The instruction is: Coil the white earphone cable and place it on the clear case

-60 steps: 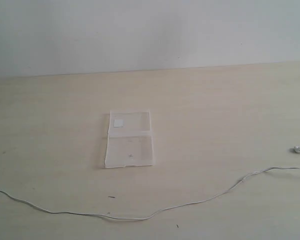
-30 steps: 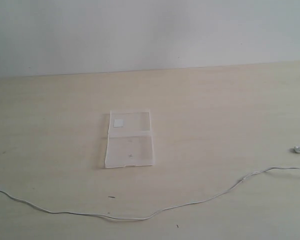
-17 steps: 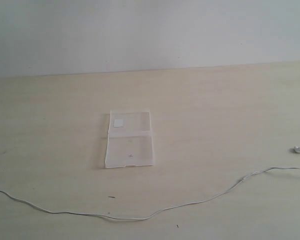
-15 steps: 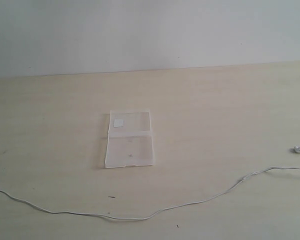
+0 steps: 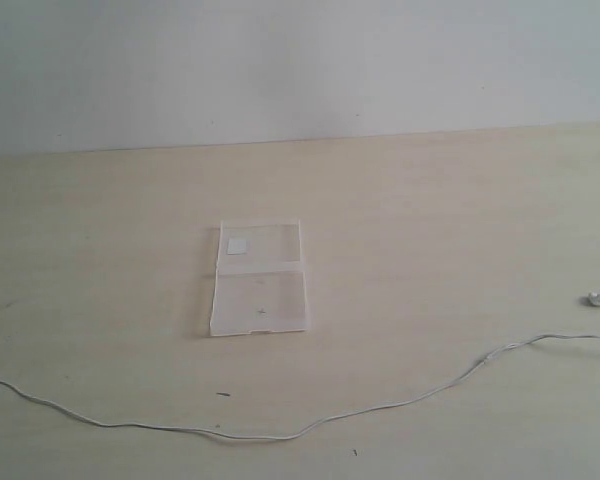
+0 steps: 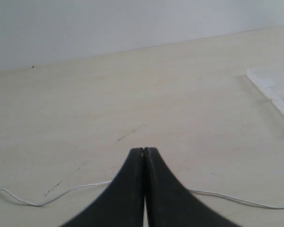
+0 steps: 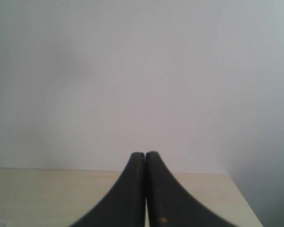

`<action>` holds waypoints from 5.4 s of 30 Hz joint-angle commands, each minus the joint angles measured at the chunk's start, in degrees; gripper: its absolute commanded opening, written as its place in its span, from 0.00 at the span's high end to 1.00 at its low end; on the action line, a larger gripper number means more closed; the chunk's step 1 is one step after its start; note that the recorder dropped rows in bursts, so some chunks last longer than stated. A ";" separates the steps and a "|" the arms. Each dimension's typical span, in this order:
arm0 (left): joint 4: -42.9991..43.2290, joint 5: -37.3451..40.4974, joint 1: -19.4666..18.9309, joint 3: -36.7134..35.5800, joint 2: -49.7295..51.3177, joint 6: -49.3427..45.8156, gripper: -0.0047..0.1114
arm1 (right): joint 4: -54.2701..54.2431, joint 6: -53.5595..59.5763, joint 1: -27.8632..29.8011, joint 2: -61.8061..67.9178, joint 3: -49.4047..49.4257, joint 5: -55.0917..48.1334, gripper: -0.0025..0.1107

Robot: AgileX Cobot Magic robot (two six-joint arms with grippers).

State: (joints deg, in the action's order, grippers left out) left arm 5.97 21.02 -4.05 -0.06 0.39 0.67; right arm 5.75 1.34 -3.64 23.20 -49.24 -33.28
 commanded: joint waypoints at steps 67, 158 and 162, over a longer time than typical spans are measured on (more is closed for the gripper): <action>-0.54 -0.35 0.05 0.06 -0.39 -0.03 0.96 | -10.75 31.47 -51.03 102.96 -39.67 -20.80 0.58; -0.54 -0.35 0.05 0.06 -0.39 -0.03 0.96 | 23.10 11.16 -51.03 67.43 -91.11 -22.73 0.98; -0.54 -0.35 0.05 0.06 -0.39 -0.03 0.96 | 23.28 10.89 -51.03 65.34 -91.11 -22.29 0.98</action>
State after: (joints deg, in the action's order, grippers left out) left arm 5.97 21.02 -4.05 -0.06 0.39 0.67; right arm 28.25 12.80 -54.64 90.31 -140.05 -56.21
